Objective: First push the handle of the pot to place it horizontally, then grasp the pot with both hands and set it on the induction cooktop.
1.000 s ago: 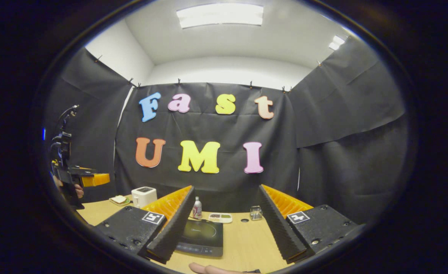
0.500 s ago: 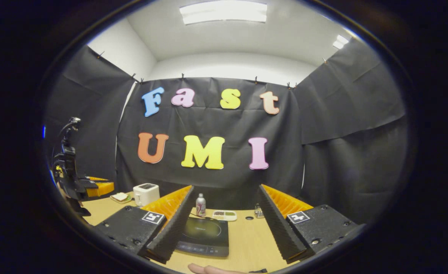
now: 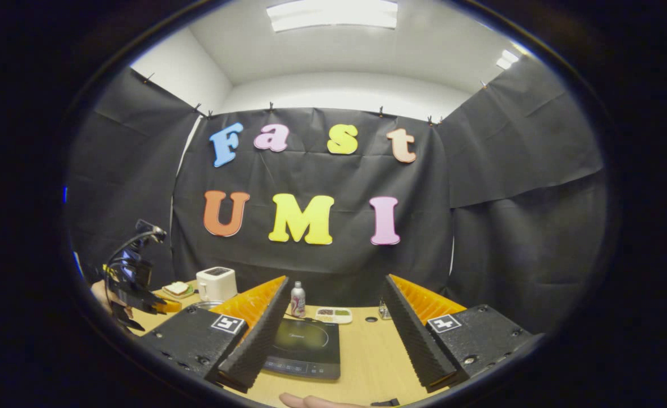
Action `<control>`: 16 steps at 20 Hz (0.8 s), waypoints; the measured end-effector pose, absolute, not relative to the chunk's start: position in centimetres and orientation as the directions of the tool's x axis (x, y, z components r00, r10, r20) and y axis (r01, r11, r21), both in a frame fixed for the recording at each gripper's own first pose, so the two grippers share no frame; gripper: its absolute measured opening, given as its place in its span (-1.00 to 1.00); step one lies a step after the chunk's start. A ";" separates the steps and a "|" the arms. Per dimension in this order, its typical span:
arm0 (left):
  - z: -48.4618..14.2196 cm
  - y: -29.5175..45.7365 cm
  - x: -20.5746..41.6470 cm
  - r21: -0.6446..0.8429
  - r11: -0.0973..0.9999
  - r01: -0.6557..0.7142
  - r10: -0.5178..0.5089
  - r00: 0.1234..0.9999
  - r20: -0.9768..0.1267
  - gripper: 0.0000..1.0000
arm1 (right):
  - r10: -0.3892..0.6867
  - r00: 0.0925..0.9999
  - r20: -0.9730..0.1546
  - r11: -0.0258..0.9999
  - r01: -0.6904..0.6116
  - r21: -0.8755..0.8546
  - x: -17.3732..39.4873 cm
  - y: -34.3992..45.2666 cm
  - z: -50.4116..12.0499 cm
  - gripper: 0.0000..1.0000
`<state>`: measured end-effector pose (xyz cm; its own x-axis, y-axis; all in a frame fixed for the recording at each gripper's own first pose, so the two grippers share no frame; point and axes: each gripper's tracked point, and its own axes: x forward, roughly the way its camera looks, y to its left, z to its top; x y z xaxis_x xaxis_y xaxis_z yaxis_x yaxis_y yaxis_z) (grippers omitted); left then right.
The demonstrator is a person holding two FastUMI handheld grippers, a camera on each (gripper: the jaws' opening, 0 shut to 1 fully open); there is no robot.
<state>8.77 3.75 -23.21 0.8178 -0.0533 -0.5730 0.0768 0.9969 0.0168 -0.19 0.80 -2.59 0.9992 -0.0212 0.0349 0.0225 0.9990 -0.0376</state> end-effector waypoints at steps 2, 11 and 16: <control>-25.7 3.9 9.0 0.014 0.997 0.070 -0.045 0.769 -0.637 -1.00 | -0.025 0.999 0.032 0.999 0.026 -0.041 0.0 0.6 -3.0 1.00; -32.6 4.6 9.7 -0.022 0.999 0.030 -0.036 0.616 -0.787 -1.00 | -0.039 0.997 -0.063 0.999 0.037 -0.026 2.6 -0.7 -7.8 0.99; -33.4 5.6 9.9 -0.065 0.997 -0.045 -0.025 0.598 -0.801 -1.00 | -0.009 0.996 -0.086 1.000 0.010 0.008 3.7 -0.5 -8.8 1.00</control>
<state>9.91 5.63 -33.41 0.5982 -0.0254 -0.8010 -0.0450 0.9969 -0.0653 3.67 -0.52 -8.79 0.9962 -0.0088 -0.0861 0.0095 0.9999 0.0077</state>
